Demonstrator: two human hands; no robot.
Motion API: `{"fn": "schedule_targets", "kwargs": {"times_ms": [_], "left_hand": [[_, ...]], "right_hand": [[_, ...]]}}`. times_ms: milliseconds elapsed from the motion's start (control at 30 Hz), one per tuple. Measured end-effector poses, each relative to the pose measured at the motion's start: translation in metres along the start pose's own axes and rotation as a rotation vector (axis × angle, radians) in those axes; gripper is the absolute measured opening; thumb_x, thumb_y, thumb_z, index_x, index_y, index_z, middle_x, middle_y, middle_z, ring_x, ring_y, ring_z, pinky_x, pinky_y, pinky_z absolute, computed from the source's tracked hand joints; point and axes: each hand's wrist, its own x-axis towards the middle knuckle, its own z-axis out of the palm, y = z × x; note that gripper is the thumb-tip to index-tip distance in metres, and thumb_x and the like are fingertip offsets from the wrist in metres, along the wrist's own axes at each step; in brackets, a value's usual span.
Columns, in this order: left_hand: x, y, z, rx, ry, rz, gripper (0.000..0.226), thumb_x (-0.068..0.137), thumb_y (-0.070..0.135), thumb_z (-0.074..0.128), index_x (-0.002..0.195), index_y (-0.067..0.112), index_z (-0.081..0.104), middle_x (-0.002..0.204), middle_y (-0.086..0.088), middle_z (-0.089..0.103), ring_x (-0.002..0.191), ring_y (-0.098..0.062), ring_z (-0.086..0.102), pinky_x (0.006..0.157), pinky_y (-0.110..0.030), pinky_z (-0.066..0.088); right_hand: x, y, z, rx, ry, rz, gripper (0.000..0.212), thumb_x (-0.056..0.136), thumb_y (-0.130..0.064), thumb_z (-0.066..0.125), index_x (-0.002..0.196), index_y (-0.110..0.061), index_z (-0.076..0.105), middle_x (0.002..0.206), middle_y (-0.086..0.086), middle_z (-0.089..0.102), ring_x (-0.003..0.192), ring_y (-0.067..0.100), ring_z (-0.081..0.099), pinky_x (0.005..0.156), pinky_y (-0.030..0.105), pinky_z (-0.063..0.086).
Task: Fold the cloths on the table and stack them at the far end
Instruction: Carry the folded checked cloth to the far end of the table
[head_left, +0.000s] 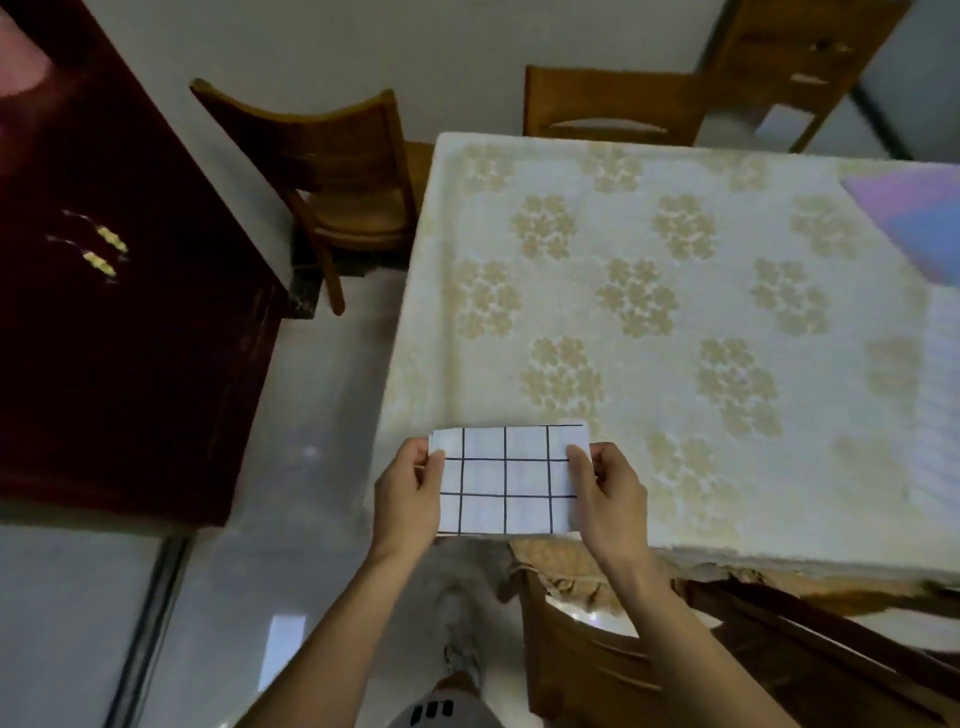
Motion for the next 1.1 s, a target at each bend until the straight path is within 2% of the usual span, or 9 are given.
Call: {"fn": "schedule_targets", "kwargs": {"times_ms": [100,233,333,533,633,767,833,933,1100], "left_hand": [[0.017,0.001,0.008,-0.012,-0.097,-0.012,0.009,0.096,0.014,0.059,0.090,0.020,0.062,0.084,0.004,0.068,0.078,-0.012,0.061,0.072,-0.027,0.045],[0.037,0.005,0.022,0.013,-0.219,-0.062,0.006,0.094,0.014,0.063,0.092,0.019,0.066,0.088,0.006,0.071,0.086,-0.013,0.065,0.078,-0.027,0.048],[0.049,0.010,0.034,0.053,-0.263,-0.086,0.006,0.093,0.015,0.065,0.091,0.019,0.066,0.090,0.005,0.071,0.088,-0.014,0.066,0.075,-0.024,0.048],[0.073,0.017,0.055,0.123,-0.217,-0.136,0.007,0.093,0.016,0.067,0.095,0.022,0.063,0.089,0.011,0.066,0.084,-0.010,0.063,0.075,-0.024,0.047],[0.087,0.013,0.062,0.169,-0.183,-0.156,0.008,0.092,0.015,0.067,0.094,0.020,0.061,0.086,0.010,0.063,0.077,-0.003,0.058,0.064,-0.014,0.040],[0.103,0.004,0.069,0.247,-0.124,-0.138,0.011,0.090,0.012,0.069,0.089,0.019,0.060,0.083,0.008,0.063,0.077,-0.011,0.059,0.070,-0.021,0.040],[0.108,-0.001,0.071,0.277,-0.100,-0.115,0.011,0.089,0.012,0.069,0.087,0.018,0.060,0.080,0.008,0.062,0.076,-0.012,0.058,0.070,-0.021,0.040],[0.112,-0.010,0.073,0.356,-0.096,-0.074,0.009,0.089,0.013,0.070,0.088,0.017,0.062,0.084,0.003,0.068,0.077,-0.015,0.061,0.071,-0.023,0.041],[0.109,-0.024,0.076,0.440,-0.086,0.010,0.014,0.089,0.016,0.069,0.083,0.019,0.057,0.079,0.003,0.064,0.072,-0.015,0.057,0.068,-0.026,0.039]], "right_hand": [[0.004,0.007,-0.003,-0.013,0.034,0.042,0.030,0.101,-0.042,0.050,0.085,-0.018,0.056,0.074,0.007,0.061,0.068,0.024,0.058,0.060,0.039,0.044],[0.017,0.018,-0.011,-0.043,0.053,0.099,0.028,0.102,-0.039,0.050,0.085,-0.017,0.053,0.074,0.005,0.058,0.064,0.019,0.053,0.055,0.027,0.040],[0.033,0.025,-0.016,-0.058,0.054,0.120,0.027,0.102,-0.038,0.049,0.089,-0.015,0.056,0.080,0.005,0.061,0.071,0.019,0.058,0.058,0.029,0.042],[0.074,0.046,-0.010,-0.170,0.040,0.146,0.027,0.101,-0.037,0.053,0.090,-0.014,0.061,0.079,-0.004,0.062,0.072,0.008,0.057,0.058,0.023,0.040],[0.097,0.052,0.002,-0.239,0.010,0.149,0.034,0.100,-0.036,0.054,0.079,-0.010,0.060,0.073,0.002,0.061,0.067,0.016,0.056,0.054,0.025,0.037],[0.119,0.053,0.019,-0.334,-0.025,0.164,0.039,0.100,-0.035,0.055,0.070,-0.010,0.056,0.065,0.003,0.056,0.061,0.019,0.053,0.048,0.028,0.032],[0.126,0.055,0.025,-0.392,-0.028,0.185,0.038,0.100,-0.037,0.054,0.071,-0.013,0.057,0.067,0.002,0.058,0.063,0.020,0.056,0.051,0.030,0.036],[0.129,0.058,0.033,-0.487,-0.019,0.202,0.036,0.098,-0.041,0.055,0.075,-0.014,0.060,0.073,0.003,0.061,0.068,0.024,0.060,0.061,0.035,0.050],[0.124,0.062,0.037,-0.505,0.014,0.207,0.034,0.096,-0.041,0.058,0.074,-0.016,0.059,0.072,0.001,0.061,0.065,0.022,0.059,0.061,0.035,0.051]]}}
